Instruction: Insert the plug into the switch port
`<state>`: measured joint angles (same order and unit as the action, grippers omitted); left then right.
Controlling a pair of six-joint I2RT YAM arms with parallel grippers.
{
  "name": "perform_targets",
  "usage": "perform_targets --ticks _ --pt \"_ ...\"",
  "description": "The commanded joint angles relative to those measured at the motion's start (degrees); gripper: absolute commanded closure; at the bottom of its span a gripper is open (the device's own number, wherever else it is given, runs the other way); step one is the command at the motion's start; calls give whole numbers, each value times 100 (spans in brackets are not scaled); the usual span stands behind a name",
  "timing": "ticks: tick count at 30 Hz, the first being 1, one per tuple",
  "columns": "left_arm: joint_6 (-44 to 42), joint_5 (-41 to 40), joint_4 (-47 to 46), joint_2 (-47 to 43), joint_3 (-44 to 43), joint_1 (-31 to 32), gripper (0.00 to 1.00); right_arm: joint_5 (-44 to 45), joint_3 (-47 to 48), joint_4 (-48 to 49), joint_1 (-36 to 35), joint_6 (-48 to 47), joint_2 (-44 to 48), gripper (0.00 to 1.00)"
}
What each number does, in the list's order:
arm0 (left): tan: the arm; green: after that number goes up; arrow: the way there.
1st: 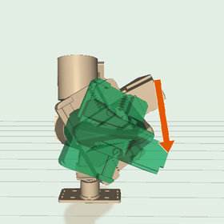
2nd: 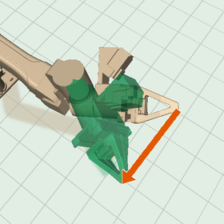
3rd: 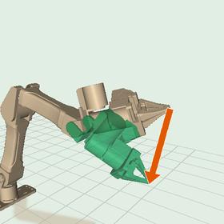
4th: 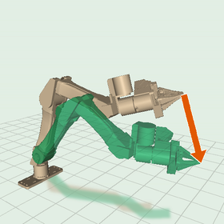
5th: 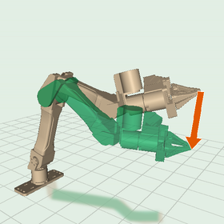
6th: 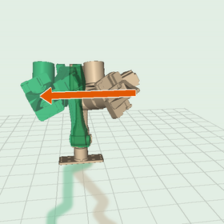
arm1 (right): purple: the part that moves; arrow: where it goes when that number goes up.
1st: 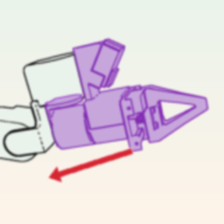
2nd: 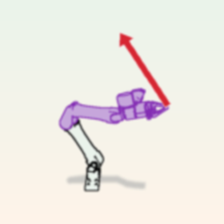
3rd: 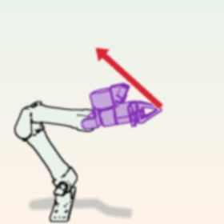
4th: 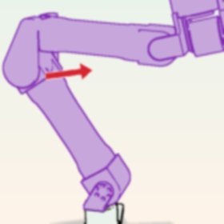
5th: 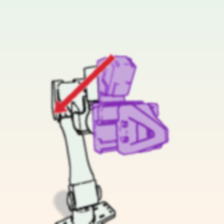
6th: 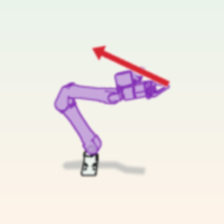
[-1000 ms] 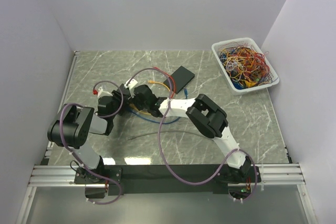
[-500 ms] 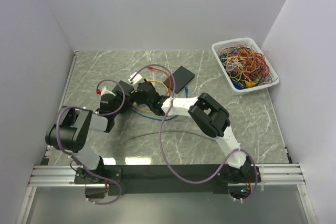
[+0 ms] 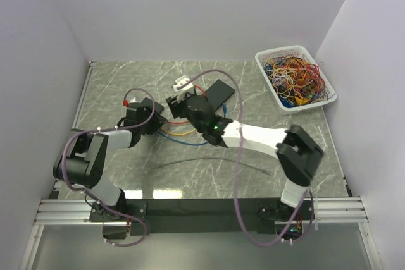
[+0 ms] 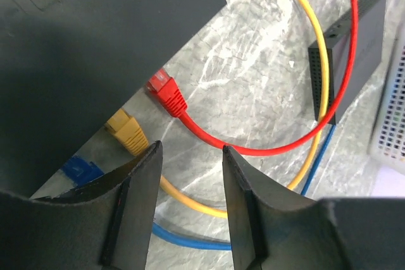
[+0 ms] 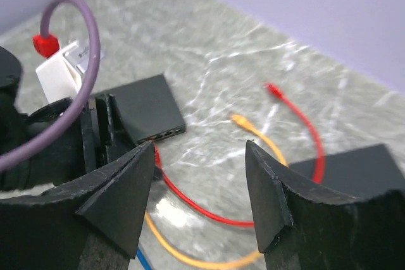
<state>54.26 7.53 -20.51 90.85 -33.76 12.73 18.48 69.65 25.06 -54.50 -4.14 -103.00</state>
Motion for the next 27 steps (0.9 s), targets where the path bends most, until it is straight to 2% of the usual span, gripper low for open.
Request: perform_targets --ticks 1,5,9,11,15,22,27 --pt "-258 -252 722 -391 -324 -8 51 489 -539 123 18 106 762 34" --pt "-459 -559 1347 -594 -710 -8 53 727 -1215 -176 18 265 1675 34" --pt "-557 -709 1454 -753 -895 -8 53 876 -1804 -475 18 396 2301 34" --pt "-627 -665 1436 -665 -1123 -8 58 886 -1858 -598 18 677 2599 36" --pt "-750 -639 1567 -157 -1589 19 62 569 -2077 -739 10 976 3083 38" --pt "-987 -384 1691 828 -2327 54 62 587 -2165 -924 10 1152 3497 39" --pt "-1058 -585 1867 1224 -2504 107 62 657 -2245 -915 10 1240 3541 39"
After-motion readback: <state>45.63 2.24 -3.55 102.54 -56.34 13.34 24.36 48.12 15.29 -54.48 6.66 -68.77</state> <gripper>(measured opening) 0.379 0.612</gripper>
